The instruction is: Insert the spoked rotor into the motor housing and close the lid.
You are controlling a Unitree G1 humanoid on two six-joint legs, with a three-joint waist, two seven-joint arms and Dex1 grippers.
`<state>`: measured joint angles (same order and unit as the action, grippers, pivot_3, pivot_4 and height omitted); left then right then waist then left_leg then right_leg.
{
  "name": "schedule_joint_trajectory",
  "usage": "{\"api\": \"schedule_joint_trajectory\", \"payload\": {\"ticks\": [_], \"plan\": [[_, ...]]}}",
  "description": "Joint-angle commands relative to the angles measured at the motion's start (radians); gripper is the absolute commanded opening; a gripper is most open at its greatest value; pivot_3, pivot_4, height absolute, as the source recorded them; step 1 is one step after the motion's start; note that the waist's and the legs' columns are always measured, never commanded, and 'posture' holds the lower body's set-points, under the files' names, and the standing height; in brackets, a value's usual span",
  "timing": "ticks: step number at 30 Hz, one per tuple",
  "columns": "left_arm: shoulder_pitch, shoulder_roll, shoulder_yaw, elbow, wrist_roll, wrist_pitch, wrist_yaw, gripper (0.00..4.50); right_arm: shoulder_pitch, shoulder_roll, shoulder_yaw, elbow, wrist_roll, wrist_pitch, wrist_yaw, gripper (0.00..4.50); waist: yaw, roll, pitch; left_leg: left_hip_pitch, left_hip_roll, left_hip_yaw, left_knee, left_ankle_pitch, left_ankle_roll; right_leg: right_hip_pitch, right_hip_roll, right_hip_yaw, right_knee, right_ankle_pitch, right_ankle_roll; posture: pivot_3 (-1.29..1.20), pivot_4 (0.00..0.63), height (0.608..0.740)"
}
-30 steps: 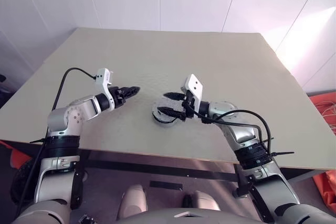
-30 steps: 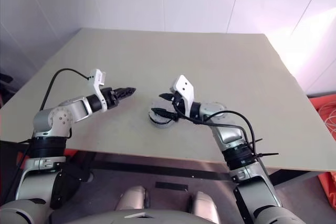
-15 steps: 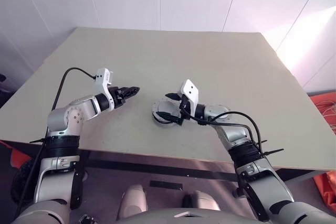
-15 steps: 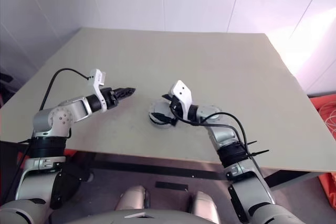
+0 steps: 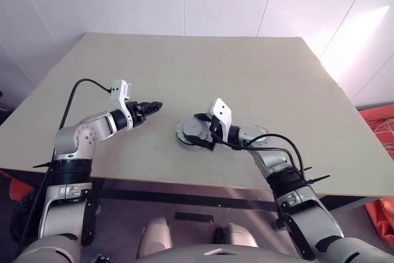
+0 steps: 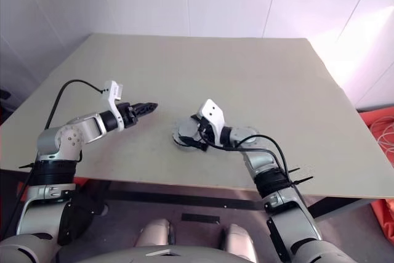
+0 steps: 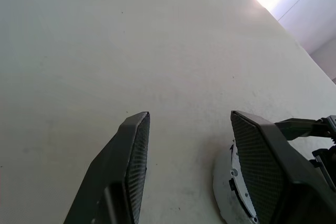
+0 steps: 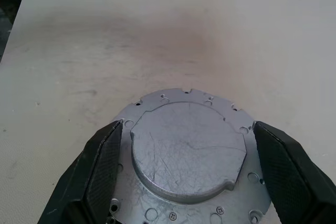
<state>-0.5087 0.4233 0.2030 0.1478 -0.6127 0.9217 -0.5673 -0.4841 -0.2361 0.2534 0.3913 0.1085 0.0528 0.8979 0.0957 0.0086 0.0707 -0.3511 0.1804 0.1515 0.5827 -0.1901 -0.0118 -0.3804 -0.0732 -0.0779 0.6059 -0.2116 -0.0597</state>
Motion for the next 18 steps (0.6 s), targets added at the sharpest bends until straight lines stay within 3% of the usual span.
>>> {"api": "schedule_joint_trajectory", "payload": {"ticks": [1,8,12,18], "plan": [[-0.024,0.012,0.02,-0.034,-0.013,-0.007,-0.005,2.59,0.001,0.009,0.003,0.007,-0.009,-0.025,-0.002,4.47,0.0,0.0,0.0,0.0,0.0,0.0,0.0,0.0,0.0,0.0,0.0,0.0,0.0,0.0,0.0,0.0,0.0,0.74],[-0.023,0.016,0.022,-0.036,-0.013,-0.004,-0.003,2.59,0.006,0.012,0.004,0.018,-0.017,-0.037,-0.006,4.47,0.0,0.0,0.0,0.0,0.0,0.0,0.0,0.0,0.0,0.0,0.0,0.0,0.0,-0.001,0.002,0.0,0.0,0.74],[-0.026,0.015,0.024,-0.033,-0.013,-0.005,-0.001,2.59,0.004,0.008,0.001,0.011,-0.016,-0.036,-0.003,3.18,0.0,0.0,0.0,0.0,0.0,0.0,0.0,0.0,0.0,0.0,0.0,0.0,0.0,-0.001,0.002,0.0,0.0,0.74],[-0.025,0.014,0.024,-0.026,-0.011,-0.013,-0.004,2.59,-0.001,-0.006,0.005,-0.008,-0.006,-0.018,0.03,3.13,0.0,0.0,0.0,0.0,0.0,0.0,0.0,0.0,0.0,0.0,0.0,0.0,0.0,-0.001,0.002,0.0,0.0,0.74]]}}
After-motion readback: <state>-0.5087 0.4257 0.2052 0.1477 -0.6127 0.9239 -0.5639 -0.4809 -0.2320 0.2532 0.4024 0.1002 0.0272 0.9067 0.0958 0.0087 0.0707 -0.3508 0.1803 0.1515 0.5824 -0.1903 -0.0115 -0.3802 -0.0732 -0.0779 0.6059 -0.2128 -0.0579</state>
